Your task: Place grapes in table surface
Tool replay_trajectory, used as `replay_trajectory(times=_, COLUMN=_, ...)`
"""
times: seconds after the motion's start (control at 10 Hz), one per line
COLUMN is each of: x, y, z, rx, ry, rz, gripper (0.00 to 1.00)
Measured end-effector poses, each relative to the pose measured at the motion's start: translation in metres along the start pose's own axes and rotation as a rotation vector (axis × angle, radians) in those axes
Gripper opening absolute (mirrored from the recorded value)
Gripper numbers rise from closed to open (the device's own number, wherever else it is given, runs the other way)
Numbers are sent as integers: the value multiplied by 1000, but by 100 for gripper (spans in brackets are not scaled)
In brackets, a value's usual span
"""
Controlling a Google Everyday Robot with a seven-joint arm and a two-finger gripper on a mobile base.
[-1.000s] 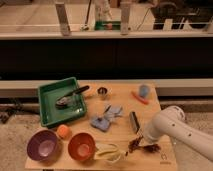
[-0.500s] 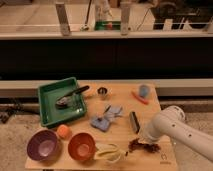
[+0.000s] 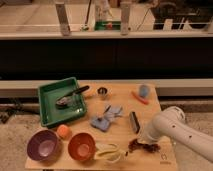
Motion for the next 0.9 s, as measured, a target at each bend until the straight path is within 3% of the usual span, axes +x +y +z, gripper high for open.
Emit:
replay_trajectory(times=0.5, x=4, y=-3, z=-9, rx=10, ry=-25, rz=12, gripper=0)
replay_trajectory(times=0.9, x=11, y=-12, z=-52, rx=26, ry=-33, rz=-1, gripper=0)
